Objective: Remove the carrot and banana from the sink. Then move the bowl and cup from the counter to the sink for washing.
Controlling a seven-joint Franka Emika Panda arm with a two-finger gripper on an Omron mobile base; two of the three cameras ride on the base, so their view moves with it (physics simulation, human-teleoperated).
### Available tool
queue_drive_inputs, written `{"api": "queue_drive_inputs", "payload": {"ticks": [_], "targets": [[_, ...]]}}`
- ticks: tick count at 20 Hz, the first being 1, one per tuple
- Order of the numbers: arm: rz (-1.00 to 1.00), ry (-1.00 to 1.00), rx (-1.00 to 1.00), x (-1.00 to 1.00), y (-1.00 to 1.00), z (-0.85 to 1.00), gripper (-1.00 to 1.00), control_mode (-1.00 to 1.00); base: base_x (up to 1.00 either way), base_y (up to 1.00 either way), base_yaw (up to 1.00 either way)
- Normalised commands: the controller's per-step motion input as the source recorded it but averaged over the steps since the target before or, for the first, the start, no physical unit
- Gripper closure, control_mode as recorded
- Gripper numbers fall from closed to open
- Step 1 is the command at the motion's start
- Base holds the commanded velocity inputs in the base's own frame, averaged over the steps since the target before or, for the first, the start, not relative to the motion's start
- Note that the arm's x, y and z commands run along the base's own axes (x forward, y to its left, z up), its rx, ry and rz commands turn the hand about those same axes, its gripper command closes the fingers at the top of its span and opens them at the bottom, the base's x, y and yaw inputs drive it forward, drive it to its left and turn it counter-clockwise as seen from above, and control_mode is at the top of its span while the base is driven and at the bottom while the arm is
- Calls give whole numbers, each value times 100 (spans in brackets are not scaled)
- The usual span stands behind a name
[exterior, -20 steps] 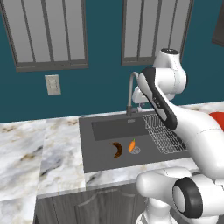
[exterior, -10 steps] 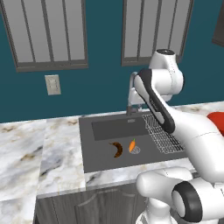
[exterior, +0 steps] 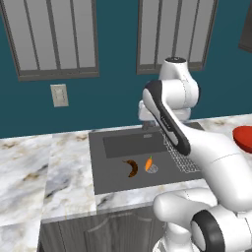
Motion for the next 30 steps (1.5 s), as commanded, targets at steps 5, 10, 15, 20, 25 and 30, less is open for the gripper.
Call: {"api": "queue_drive_inputs", "payload": {"ticks": [5,10,15,20,25,30], "targets": [[-16,6,0,0,17,-16,-100,-100,0,0,0],[-10,9,0,1,14,-23,-100,-100,0,0,0],[-7,8,0,6,8,-28,-100,-100,0,0,0],[-5,1,0,14,0,-27,-100,-100,0,0,0],[-6,0,0,15,0,-27,-100,-100,0,0,0],[-2,0,0,9,0,-28,-100,-100,0,0,0]]}}
